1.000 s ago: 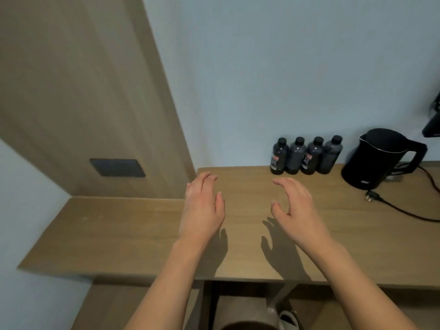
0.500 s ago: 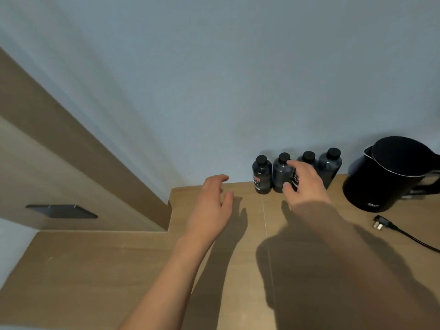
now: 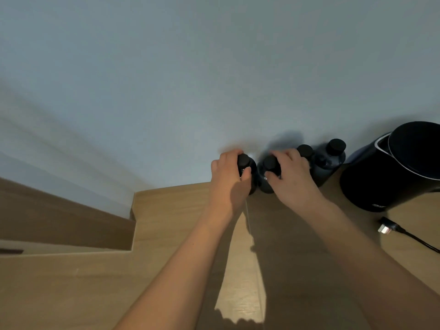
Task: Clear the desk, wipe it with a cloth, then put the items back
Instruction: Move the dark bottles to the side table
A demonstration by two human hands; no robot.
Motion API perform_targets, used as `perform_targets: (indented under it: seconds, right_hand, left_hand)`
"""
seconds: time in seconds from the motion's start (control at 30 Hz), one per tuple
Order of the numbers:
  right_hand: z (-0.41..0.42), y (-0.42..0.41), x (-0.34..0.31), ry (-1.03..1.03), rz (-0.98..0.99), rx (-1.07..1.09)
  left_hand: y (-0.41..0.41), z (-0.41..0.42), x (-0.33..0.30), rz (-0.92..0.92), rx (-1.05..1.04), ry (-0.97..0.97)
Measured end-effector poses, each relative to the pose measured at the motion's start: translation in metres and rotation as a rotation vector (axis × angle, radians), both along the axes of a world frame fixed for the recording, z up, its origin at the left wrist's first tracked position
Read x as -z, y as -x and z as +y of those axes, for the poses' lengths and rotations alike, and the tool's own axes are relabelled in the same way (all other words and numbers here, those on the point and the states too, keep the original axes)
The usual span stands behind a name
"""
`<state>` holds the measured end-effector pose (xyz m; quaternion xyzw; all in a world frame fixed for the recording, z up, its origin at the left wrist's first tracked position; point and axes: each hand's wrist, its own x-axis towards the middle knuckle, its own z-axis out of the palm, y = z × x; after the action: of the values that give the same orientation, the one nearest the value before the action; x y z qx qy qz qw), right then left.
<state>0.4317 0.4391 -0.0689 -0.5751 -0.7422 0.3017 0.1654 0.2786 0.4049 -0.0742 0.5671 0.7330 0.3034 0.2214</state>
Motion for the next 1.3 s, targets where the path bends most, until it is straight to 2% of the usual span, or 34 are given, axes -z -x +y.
perform_targets:
  seconds: [0.13,0.27,0.37,0.5,0.6,0.67,0.77,0.97,1.17,1.3]
  right_hand:
    - [-0.005,0.0,0.018,-0.046,0.106,0.018]
    - [-0.011,0.006,0.023,-0.062,0.191,-0.06]
    - [-0.021,0.011,0.011,0.03,0.297,-0.041]
    - [-0.032,0.015,-0.038,0.051,0.434,-0.031]
    - [-0.055,0.015,-0.083,0.012,0.616,0.005]
    - [-0.075,0.017,-0.109,-0.029,0.79,0.068]
    - [-0.105,0.026,-0.143,-0.138,0.936,0.162]
    - [-0.155,0.033,-0.173,-0.2,0.934,0.4]
    - [-0.185,0.004,-0.169,-0.288,0.883,0.544]
    - [-0.209,-0.039,-0.174,-0.378,0.873,0.629]
  left_hand:
    - [0.008,0.0,0.012,0.002,-0.005,-0.038]
    - [0.023,-0.006,0.021,-0.068,-0.025,-0.056]
    - [0.031,-0.016,0.012,-0.114,0.005,-0.056]
    - [0.041,-0.032,-0.047,-0.083,0.06,-0.12]
    - [0.053,-0.065,-0.104,-0.276,0.049,-0.228]
    - [0.057,-0.087,-0.138,-0.413,0.022,-0.374]
    - [0.052,-0.108,-0.18,-0.486,-0.036,-0.585]
    - [0.037,-0.134,-0.207,-0.489,-0.072,-0.606]
    - [-0.004,-0.145,-0.19,-0.544,0.037,-0.417]
    - [-0.048,-0.154,-0.189,-0.567,0.127,-0.385]
